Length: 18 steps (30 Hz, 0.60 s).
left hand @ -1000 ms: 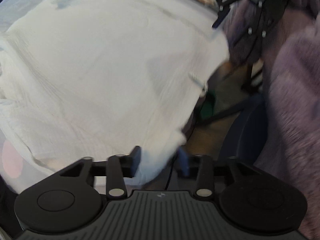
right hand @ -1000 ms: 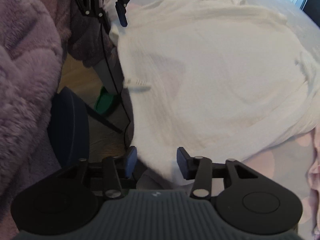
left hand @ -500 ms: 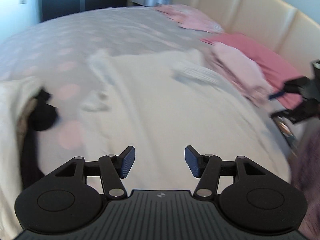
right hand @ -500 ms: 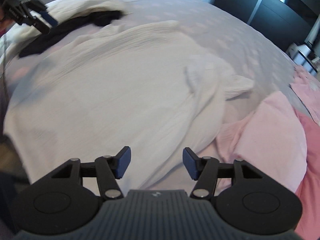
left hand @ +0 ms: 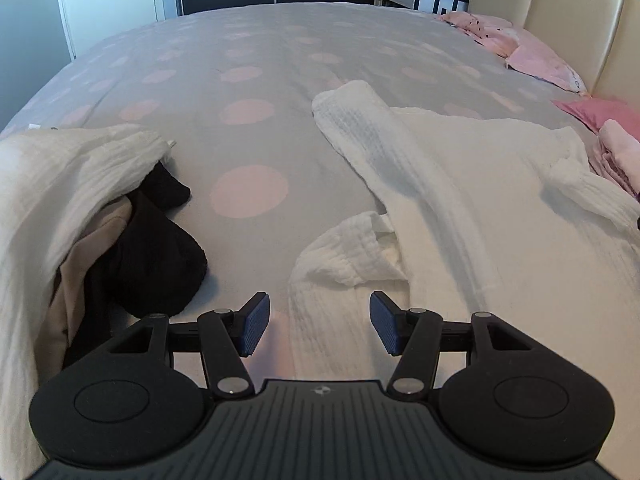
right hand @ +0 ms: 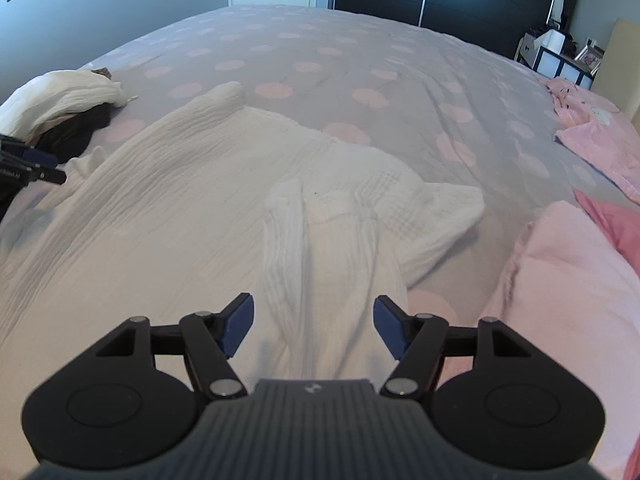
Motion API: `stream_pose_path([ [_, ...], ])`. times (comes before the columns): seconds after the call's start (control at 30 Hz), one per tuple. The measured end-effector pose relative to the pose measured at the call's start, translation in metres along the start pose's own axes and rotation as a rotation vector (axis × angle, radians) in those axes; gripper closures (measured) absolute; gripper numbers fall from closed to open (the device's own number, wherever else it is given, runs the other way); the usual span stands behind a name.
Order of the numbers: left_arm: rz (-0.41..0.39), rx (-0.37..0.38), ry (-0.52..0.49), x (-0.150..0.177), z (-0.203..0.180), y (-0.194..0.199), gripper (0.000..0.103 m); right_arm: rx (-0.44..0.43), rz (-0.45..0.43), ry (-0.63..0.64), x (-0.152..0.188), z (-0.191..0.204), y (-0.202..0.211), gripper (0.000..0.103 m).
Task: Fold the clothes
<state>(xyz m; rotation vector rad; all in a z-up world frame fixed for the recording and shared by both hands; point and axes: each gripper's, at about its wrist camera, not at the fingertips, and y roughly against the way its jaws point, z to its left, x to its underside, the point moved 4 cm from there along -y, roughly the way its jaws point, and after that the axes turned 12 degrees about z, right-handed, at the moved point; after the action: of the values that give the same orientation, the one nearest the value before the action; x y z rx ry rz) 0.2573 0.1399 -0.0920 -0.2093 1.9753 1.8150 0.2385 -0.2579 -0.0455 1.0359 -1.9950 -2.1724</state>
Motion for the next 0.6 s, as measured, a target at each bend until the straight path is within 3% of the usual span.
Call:
stream_pose_path([
  [0.17, 0.014, 0.035, -0.022, 0.002, 0.001, -0.019, 0.048, 0.004, 0.032, -0.012, -0.02, 0.005, -0.033, 0.035],
  [0.2, 0.019, 0.029, -0.028, 0.002, 0.0, -0.021, 0.048, 0.0, 0.036, -0.011, -0.023, 0.007, -0.038, 0.041],
  [0.23, 0.017, 0.02, -0.036, 0.002, -0.002, -0.022, 0.048, -0.004, 0.041, -0.008, -0.024, 0.008, -0.041, 0.063],
  [0.3, 0.013, 0.015, -0.041, 0.0, -0.004, -0.023, 0.056, 0.0, 0.069, -0.003, -0.025, 0.01, -0.046, 0.095],
  [0.37, 0.017, 0.009, -0.032, -0.003, -0.005, -0.022, 0.082, 0.021, 0.066, -0.013, -0.025, 0.007, -0.042, 0.096],
  [0.47, 0.028, -0.012, -0.014, -0.005, -0.004, -0.016, 0.098, 0.033, 0.035, -0.043, -0.024, 0.0, -0.023, 0.097],
  [0.6, -0.005, -0.045, 0.003, -0.005, -0.004, 0.009, 0.099, 0.085, -0.038, -0.087, -0.017, -0.013, 0.018, 0.097],
])
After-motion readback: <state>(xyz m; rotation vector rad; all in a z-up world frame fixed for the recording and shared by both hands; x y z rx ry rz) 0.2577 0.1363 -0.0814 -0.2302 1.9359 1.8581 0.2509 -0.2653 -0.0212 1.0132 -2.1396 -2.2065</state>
